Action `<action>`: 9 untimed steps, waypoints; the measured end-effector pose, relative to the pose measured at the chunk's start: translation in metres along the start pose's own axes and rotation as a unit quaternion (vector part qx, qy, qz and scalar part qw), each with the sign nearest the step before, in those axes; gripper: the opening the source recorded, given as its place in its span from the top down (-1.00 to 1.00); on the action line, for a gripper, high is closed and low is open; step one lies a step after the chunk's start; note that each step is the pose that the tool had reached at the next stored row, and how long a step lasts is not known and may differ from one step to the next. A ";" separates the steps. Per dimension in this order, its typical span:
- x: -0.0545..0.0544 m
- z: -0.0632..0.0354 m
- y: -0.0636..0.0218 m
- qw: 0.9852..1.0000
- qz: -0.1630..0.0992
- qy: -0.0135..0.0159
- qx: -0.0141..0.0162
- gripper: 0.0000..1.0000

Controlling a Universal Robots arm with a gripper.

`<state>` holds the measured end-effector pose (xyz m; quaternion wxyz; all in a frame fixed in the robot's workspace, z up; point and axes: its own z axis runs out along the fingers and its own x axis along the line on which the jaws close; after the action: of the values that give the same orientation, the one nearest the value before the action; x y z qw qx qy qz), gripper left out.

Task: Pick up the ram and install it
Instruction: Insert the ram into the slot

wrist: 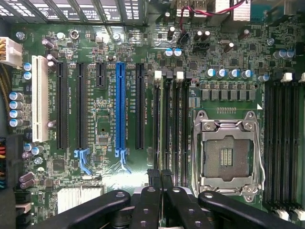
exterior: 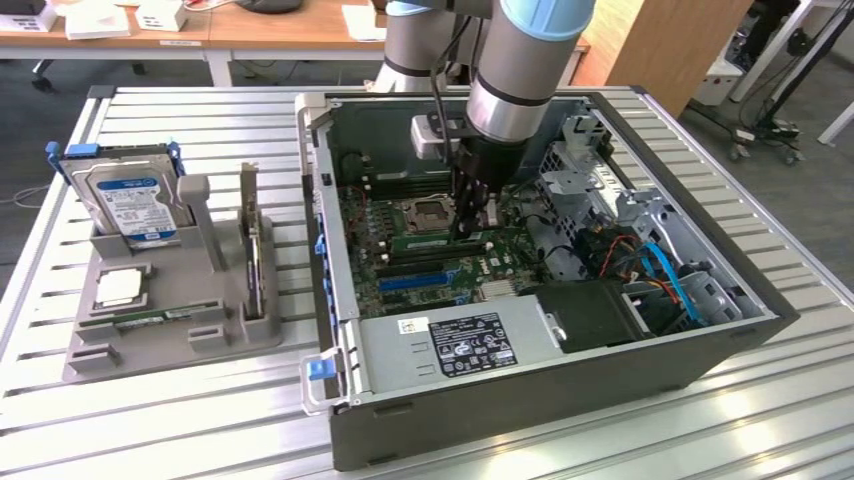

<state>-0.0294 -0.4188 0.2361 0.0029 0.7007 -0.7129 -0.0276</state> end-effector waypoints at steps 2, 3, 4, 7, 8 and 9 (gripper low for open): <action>0.000 0.0003 0.0000 1.000 0.000 0.000 0.000 0.76; 0.000 0.0003 0.0000 1.000 0.000 0.000 0.000 0.76; 0.000 0.0003 0.0000 1.000 0.000 0.000 0.000 0.76; 0.000 0.0004 0.0000 1.000 0.000 0.000 0.000 0.76; 0.000 0.0004 0.0000 1.000 -0.001 0.000 0.000 0.76; 0.000 0.0004 0.0000 1.000 -0.002 0.000 0.000 0.76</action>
<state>-0.0294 -0.4188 0.2357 0.0029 0.7024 -0.7113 -0.0276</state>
